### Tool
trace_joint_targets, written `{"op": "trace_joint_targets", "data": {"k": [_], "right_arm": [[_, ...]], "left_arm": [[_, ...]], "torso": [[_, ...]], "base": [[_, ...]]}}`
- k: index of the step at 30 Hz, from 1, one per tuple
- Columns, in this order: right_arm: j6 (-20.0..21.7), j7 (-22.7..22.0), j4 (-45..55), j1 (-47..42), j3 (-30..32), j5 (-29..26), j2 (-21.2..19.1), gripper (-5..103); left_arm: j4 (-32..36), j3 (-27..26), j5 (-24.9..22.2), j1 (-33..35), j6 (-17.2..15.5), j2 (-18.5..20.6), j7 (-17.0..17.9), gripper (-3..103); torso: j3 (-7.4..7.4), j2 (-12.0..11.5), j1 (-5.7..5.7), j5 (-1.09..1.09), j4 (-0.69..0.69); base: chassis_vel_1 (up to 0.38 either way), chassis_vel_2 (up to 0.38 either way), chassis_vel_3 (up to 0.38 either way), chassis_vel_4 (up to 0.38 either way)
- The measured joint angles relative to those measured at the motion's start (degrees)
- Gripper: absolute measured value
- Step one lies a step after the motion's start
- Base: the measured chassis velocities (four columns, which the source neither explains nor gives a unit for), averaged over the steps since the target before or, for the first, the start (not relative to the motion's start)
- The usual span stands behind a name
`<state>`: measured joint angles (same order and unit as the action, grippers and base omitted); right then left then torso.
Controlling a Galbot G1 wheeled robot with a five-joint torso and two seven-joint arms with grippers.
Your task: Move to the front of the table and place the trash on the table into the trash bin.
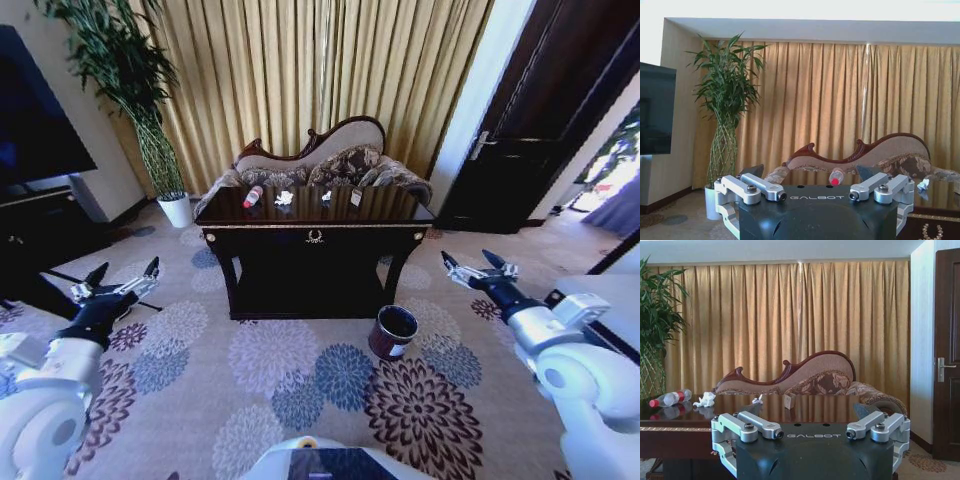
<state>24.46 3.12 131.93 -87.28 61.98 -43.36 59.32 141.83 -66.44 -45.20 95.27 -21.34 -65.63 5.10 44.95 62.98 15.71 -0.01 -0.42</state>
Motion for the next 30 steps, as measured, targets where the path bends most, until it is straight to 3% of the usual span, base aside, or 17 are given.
{"op": "trace_joint_targets", "data": {"k": [30], "right_arm": [[0.1,0.3,-0.9,0.5,-1.3,0.4,0.5,100]], "left_arm": [[0.4,-0.2,0.0,0.5,0.1,0.0,0.0,100]], "torso": [[0.00,0.0,0.00,0.00,0.00]], "base": [[-0.163,0.162,0.162,-0.160]]}}
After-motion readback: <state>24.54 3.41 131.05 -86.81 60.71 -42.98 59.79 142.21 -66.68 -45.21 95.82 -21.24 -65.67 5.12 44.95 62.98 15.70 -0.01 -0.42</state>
